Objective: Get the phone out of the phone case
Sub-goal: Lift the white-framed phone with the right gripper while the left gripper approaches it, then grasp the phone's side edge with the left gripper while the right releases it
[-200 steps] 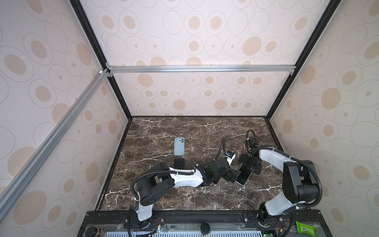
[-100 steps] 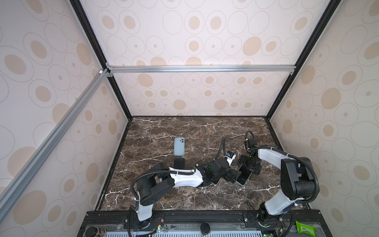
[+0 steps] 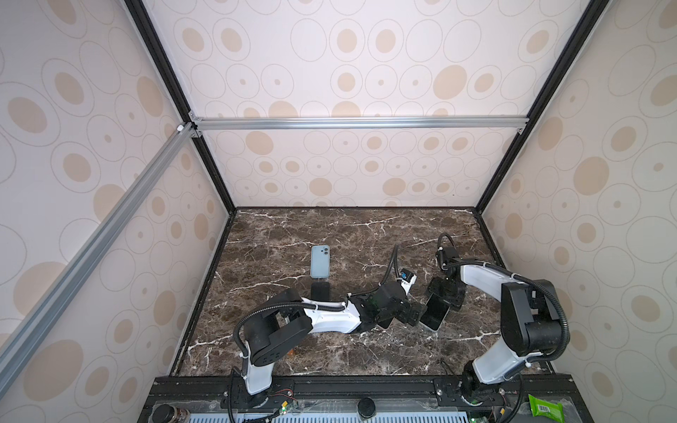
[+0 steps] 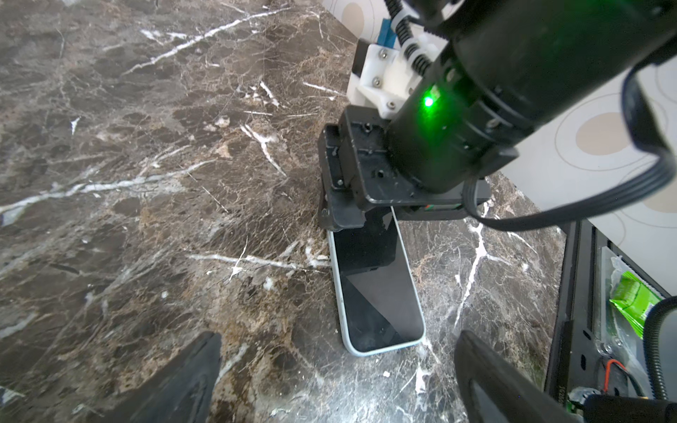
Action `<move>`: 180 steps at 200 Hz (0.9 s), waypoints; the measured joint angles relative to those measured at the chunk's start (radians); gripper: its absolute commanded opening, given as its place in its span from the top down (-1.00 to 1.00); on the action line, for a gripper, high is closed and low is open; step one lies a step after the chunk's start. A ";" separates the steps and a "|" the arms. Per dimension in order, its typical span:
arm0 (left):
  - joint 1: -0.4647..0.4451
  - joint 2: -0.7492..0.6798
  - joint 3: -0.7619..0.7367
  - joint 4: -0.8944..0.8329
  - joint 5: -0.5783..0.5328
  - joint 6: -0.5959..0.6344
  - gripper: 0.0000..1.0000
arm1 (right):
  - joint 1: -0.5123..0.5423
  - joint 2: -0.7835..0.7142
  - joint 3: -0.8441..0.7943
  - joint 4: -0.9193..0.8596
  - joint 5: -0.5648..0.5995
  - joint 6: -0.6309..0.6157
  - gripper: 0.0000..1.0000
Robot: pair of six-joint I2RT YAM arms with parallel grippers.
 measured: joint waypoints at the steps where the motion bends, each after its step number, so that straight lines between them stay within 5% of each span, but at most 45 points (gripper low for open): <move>1: 0.000 0.000 0.000 0.000 0.001 0.000 -0.98 | -0.001 -0.002 -0.002 0.002 -0.002 -0.002 -0.17; 107: 0.021 0.175 0.194 -0.101 0.167 -0.128 -0.56 | -0.170 -0.203 -0.223 0.296 -0.344 -0.073 -0.06; 180: 0.058 0.259 0.221 -0.121 0.285 -0.220 -0.36 | -0.207 -0.225 -0.272 0.378 -0.450 -0.084 -0.02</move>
